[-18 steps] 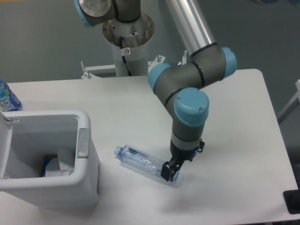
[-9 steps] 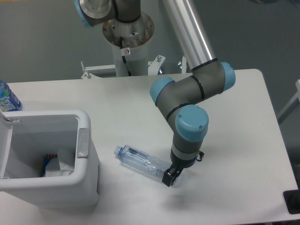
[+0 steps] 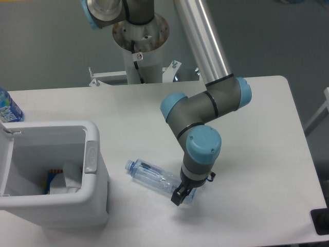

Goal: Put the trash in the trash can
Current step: 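Close the gripper on the bottle's bottom end, adjusting the grip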

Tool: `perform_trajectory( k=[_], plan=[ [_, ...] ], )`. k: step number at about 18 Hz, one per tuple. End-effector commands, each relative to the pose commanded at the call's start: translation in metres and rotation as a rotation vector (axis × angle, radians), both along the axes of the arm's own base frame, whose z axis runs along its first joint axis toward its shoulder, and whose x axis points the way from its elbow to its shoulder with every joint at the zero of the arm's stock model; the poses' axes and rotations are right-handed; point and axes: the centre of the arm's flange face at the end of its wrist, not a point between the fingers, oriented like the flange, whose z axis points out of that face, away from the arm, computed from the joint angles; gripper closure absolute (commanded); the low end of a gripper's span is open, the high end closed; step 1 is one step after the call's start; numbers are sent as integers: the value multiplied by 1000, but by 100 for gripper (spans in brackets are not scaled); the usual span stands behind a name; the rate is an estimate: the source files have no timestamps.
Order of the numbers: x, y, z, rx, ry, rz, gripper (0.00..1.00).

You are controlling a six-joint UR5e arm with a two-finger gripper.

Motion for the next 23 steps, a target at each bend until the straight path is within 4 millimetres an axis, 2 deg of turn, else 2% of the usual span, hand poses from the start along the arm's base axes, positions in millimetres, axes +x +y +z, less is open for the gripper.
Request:
perform_trajectory(
  k=[8,12,19,23],
  plan=[
    [0,1,-5,-8,-1,0,0],
    [1,1,-2,-6,1,-2,18],
    [1,1,1,-3,4,-2,30],
    [2,1,1,-1,3,-2,33]
  ],
)
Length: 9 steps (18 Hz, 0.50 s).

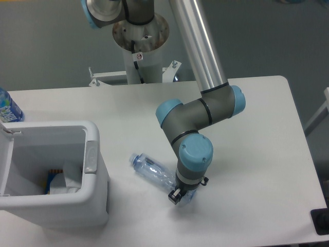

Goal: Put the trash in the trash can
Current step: 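Close the gripper on the bottle's bottom end, adjusting the grip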

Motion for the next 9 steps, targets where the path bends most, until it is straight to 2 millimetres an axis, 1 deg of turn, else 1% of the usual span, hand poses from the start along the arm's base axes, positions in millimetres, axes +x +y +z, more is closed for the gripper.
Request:
perform_trajectory(
  k=[3,7,9],
  plan=[
    [0,0,0,-1,1,0,37],
    [-1,1,2,3,3,-2,38],
    [-1,1,3,4,5,-2,41]
  ],
)
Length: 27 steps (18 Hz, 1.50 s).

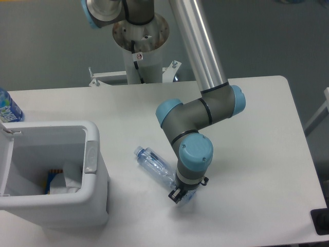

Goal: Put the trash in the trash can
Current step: 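Close the gripper on the bottle's bottom end, adjusting the grip, then lift the bottle and carry it over the trash bin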

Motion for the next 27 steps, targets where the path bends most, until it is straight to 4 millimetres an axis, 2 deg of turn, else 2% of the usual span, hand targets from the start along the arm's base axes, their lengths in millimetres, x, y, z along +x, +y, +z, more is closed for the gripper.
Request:
perform_trajectory(
  k=[3,7,11,13,17,22,24,27],
  plan=[
    [-2,1,3,4,5,0,41],
    [-4,2,25,29,30,-2,41],
    [-4,2,27,31,32,-3,41],
    [-5,3,35,40,42,-5,41],
    [-18,9,67,81,88,4,41],
    [-22,8,114,130,147,0,41],
    [-28,7,135,155,177,5,41],
    [-41,2,180,207,235,13,41]
  ],
)
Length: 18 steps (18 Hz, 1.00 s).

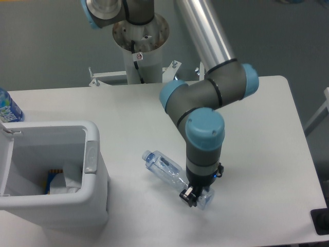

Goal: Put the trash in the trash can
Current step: 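Lift the bottle and carry it over the trash bin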

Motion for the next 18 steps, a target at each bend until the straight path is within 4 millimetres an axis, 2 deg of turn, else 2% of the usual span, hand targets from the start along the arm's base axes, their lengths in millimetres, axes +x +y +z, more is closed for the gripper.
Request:
perform_trajectory(
  k=[3,7,15,18],
  plan=[
    [-10,-4,57,72,81,11,41],
    [-2,-6,119,221,223,-3,41],
    [34,-9,206,427,322,-157,41],
    [49,-3,223,500,367,-202,41]
  ],
)
